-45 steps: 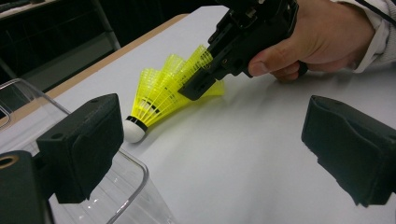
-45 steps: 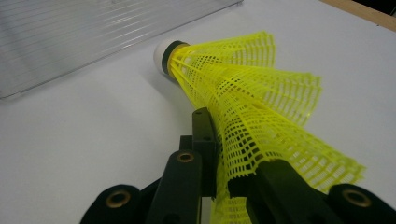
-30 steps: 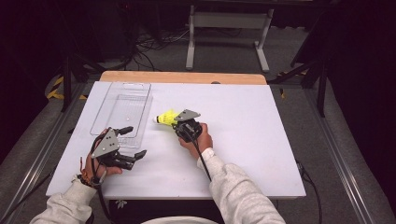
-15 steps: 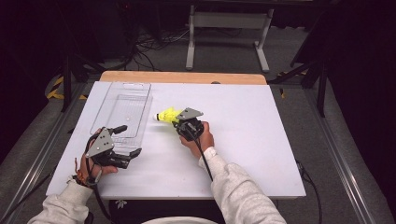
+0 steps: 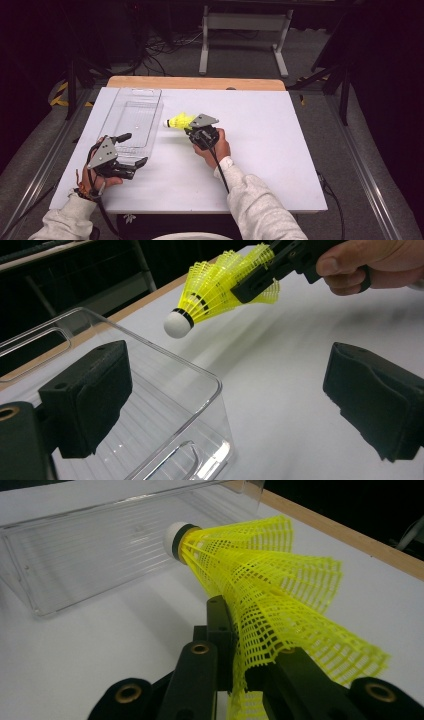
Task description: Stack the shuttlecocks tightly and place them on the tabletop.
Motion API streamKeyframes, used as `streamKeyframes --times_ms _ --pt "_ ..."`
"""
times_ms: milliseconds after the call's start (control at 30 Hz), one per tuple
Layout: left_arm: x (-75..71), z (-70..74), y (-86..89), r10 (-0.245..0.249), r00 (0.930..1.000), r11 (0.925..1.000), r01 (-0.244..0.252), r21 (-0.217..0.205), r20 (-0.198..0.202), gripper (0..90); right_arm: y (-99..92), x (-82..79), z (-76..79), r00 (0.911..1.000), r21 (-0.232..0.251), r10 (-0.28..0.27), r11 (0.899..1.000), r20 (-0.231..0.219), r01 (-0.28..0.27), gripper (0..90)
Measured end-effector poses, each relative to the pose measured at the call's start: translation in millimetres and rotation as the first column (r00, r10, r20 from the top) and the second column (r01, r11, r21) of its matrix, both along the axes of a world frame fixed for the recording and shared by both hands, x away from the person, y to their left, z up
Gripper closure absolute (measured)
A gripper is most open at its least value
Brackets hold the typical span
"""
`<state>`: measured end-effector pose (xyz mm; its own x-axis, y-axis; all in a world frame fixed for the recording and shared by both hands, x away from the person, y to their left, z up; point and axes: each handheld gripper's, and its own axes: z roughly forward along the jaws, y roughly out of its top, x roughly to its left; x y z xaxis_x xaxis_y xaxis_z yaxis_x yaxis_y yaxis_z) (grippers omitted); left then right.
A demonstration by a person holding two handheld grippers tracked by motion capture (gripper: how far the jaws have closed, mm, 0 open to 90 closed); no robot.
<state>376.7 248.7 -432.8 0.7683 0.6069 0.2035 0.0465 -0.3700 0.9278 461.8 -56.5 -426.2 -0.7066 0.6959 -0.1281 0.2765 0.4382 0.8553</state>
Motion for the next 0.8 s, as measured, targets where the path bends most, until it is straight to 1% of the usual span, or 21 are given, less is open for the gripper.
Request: streamKeyframes --times_ms 367,433,567,600,767,800 --pt "-0.6 1.9 4.8 0.014 0.9998 0.9999 -0.014 -0.003 0.011 6.3 -3.9 -0.3 11.0 0.9999 0.022 0.002 1.000 0.016 -0.002 87.2" --pt "-0.7 1.8 5.3 0.016 0.9998 0.9998 -0.016 -0.009 0.008 6.3 -4.3 -0.5 13.3 0.9998 0.023 0.004 1.000 0.021 -0.005 87.2" --pt "-0.6 2.2 6.0 0.019 0.9998 0.9998 -0.019 -0.001 0.011 6.3 -3.4 -1.2 17.1 0.9995 0.026 0.013 1.000 0.027 -0.014 87.2" --pt "-0.8 2.1 6.3 0.021 0.9997 0.9997 -0.021 -0.008 0.010 6.3 -2.8 -1.8 18.5 0.9994 0.029 0.017 0.999 0.029 -0.018 87.2" --pt "-0.7 2.3 7.3 0.024 0.9997 0.9997 -0.024 -0.001 0.011 6.3 -1.2 -3.2 20.9 0.9991 0.032 0.024 0.999 0.035 -0.025 87.2" --pt "-0.8 2.1 7.4 0.023 0.9997 0.9997 -0.023 -0.007 0.007 6.3 -1.0 -3.4 21.4 0.9990 0.034 0.026 0.999 0.037 -0.027 87.2"
